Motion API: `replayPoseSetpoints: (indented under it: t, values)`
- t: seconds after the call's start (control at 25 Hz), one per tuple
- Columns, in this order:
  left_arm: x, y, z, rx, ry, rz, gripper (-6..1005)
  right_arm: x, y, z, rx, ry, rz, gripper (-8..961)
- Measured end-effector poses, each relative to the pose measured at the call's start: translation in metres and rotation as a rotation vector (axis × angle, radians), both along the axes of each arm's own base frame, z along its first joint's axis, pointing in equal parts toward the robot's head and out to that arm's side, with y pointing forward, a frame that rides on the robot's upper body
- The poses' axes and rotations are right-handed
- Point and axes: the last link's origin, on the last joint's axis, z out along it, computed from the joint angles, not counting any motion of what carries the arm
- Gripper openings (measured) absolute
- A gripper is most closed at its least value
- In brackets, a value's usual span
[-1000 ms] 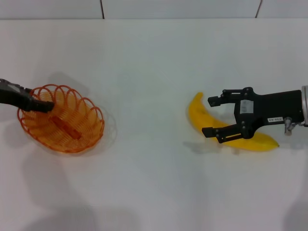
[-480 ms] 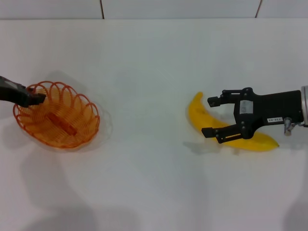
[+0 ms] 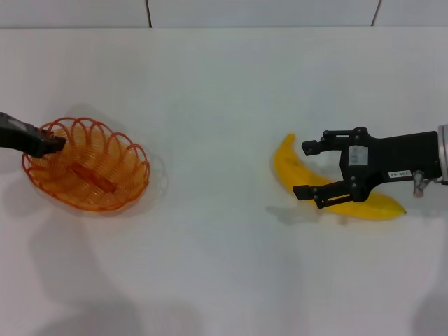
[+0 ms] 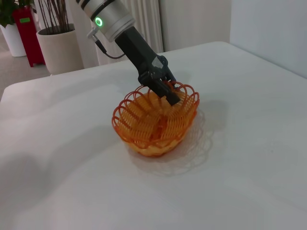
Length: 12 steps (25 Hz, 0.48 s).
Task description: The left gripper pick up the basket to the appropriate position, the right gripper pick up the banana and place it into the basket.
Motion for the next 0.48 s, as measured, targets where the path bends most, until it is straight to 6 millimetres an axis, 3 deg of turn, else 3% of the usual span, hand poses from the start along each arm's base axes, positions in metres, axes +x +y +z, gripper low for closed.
replayPoseSetpoints:
  t: [0.48]
  values:
    - [0.0035, 0.0022, 0.0000, -0.001, 0.002, -0.008, 208, 0.0001, 0.0000, 0.0000, 0.000, 0.000, 0.000, 891]
